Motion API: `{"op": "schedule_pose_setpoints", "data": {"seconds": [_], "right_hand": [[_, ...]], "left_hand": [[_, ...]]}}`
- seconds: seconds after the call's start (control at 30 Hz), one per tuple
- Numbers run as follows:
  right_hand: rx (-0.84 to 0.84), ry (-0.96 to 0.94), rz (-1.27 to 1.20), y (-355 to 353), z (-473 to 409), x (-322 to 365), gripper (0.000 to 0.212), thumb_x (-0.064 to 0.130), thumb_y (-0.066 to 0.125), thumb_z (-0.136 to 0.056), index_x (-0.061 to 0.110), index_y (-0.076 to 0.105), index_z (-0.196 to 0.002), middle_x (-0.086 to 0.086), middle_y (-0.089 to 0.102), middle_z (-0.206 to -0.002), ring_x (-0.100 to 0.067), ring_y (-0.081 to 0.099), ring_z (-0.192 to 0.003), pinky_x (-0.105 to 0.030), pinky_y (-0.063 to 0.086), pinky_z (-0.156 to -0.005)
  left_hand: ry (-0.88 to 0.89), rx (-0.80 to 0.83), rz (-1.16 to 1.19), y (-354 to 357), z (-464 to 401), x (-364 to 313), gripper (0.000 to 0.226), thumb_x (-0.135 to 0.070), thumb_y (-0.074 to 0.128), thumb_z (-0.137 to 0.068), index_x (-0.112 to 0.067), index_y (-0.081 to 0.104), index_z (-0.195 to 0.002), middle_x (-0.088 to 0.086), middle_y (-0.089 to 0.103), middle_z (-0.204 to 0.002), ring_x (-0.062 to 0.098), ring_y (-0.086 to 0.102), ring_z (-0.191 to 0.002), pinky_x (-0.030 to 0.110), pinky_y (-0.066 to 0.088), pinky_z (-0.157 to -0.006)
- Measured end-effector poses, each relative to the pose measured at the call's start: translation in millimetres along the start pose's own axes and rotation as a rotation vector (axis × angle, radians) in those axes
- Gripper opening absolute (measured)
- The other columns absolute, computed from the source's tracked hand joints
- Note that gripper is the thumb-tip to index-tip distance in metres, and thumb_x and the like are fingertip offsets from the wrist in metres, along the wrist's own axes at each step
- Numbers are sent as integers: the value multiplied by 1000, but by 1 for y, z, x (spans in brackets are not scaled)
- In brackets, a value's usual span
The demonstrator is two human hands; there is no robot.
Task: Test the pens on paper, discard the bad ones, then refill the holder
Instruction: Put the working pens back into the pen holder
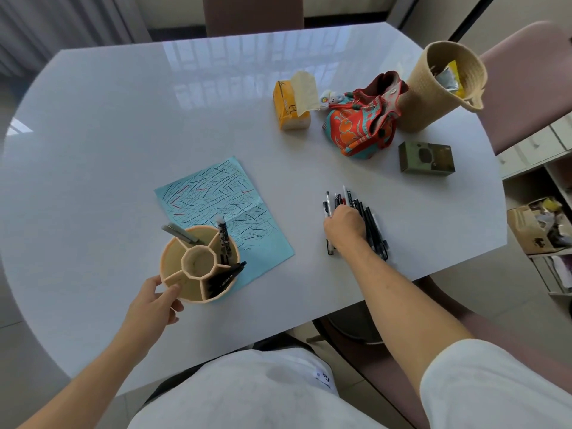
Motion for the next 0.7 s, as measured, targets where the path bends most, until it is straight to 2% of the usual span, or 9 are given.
{"op": "schedule_pose_setpoints", "data": {"seconds": [0.13, 0.27, 0.33, 0.43, 0.53, 0.6, 0.67, 0.7], "right_hand": [[57, 41, -42, -3, -7, 0, 31, 21, 64, -93, -3, 65, -113, -23, 70, -116, -38, 68, -108, -38, 55, -83], [76, 53, -74, -6, -8, 5, 36, 24, 71, -89, -2, 64, -113, -21, 70, -116, -37, 68, -108, -33, 53, -78], [78, 34, -59, -4, -5, 11, 38, 26, 72, -89, -4, 65, -112, -22, 70, -116, -37, 68, -108, -35, 55, -80], [102, 25, -37, 1, -3, 19, 32, 23, 72, -89, -3, 67, -109, -20, 71, -114, -37, 68, -106, -36, 56, -81], [138, 44, -67, 3, -2, 18, 16, 18, 72, -84, 4, 63, -83, -14, 69, -90, -31, 65, -79, -29, 50, -64], [128, 29, -120, -2, 1, 19, 17, 15, 69, -79, 7, 58, -67, -10, 61, -70, -27, 56, -65, -26, 43, -58], [76, -17, -290, -11, 9, 28, 21, 15, 68, -75, 7, 57, -59, -12, 56, -57, -28, 55, -56, -30, 46, -55], [68, -21, -446, -16, 17, 33, 18, 16, 68, -75, 6, 60, -63, -14, 61, -58, -27, 60, -54, -34, 51, -53]], "left_hand": [[-3, 2, -13, 0, 1, -3, 24, -34, 53, -101, -21, 53, -121, 12, 72, -79, 30, 67, -76, 41, 58, -70], [-9, 5, -11, 1, 1, -5, 23, -35, 52, -101, -22, 53, -120, 12, 72, -80, 30, 67, -76, 41, 59, -71], [-9, 0, -13, 0, 0, -4, 22, -36, 52, -101, -23, 53, -118, 9, 72, -78, 28, 67, -75, 40, 59, -70], [-9, -3, -14, 0, -1, -3, 19, -37, 52, -100, -26, 54, -115, 5, 73, -74, 26, 65, -71, 40, 59, -69], [-7, 7, -6, 3, 1, -7, 20, -36, 53, -100, -25, 54, -117, 7, 73, -76, 24, 63, -68, 44, 59, -73], [10, 12, -15, 2, 6, -12, 22, -36, 52, -101, -25, 54, -119, 9, 73, -80, 22, 62, -68, 45, 58, -75], [34, 2, -34, 0, 10, -16, 22, -38, 51, -101, -26, 53, -120, 7, 72, -79, 20, 61, -66, 43, 56, -74], [42, -4, -41, -2, 11, -17, 23, -38, 50, -101, -27, 53, -120, 6, 72, -79, 19, 61, -65, 42, 56, -73]]}}
Point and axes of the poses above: each hand's wrist, its own z-axis away from the middle knuckle, its own y-axis out of the palm, x = y × z, the point moved 6 cm from there along -z, towards the middle knuckle
